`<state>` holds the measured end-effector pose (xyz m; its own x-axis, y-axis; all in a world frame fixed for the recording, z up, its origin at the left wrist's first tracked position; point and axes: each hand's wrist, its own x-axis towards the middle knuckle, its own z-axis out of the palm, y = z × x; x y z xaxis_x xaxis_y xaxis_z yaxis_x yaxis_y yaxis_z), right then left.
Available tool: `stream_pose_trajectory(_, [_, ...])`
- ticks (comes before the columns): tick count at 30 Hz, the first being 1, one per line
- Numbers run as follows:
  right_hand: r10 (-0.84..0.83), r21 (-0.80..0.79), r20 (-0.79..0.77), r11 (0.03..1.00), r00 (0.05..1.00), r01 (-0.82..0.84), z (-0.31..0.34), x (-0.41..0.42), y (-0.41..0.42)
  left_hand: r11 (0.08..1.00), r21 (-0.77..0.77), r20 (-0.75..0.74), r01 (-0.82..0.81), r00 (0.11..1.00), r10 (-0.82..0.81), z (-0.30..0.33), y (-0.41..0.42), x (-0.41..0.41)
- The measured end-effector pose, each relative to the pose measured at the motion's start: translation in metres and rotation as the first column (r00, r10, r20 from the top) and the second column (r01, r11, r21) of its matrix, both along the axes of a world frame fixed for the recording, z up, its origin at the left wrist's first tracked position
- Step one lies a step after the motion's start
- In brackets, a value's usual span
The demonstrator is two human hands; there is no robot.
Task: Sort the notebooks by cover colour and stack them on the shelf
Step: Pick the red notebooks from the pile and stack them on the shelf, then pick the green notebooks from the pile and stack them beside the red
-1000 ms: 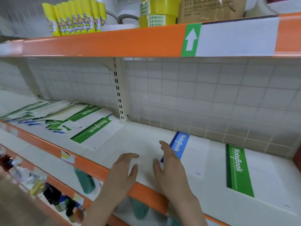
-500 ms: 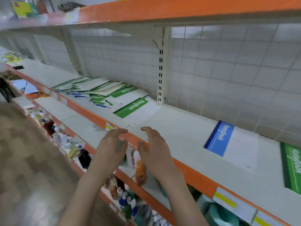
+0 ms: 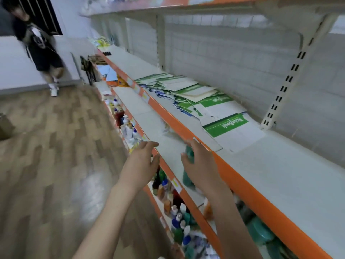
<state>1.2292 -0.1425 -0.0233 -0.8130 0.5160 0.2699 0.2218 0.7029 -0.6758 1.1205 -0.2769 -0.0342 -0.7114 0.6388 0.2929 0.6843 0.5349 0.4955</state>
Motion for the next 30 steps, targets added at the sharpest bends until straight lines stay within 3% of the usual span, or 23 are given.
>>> stream_pose_trajectory(15, [0.005, -0.088, -0.091, 0.996, 0.996, -0.013, 0.016, -0.188, 0.031, 0.996, -0.064, -0.040, 0.057, 0.997, -0.059, 0.018, 0.046, -0.178])
stream_pose_trajectory(30, [-0.036, -0.097, -0.052, 0.995, 0.998, 0.031, 0.002, -0.279, 0.068, 0.984, 0.041, 0.011, 0.176, 0.984, -0.176, -0.006, 0.097, -0.282])
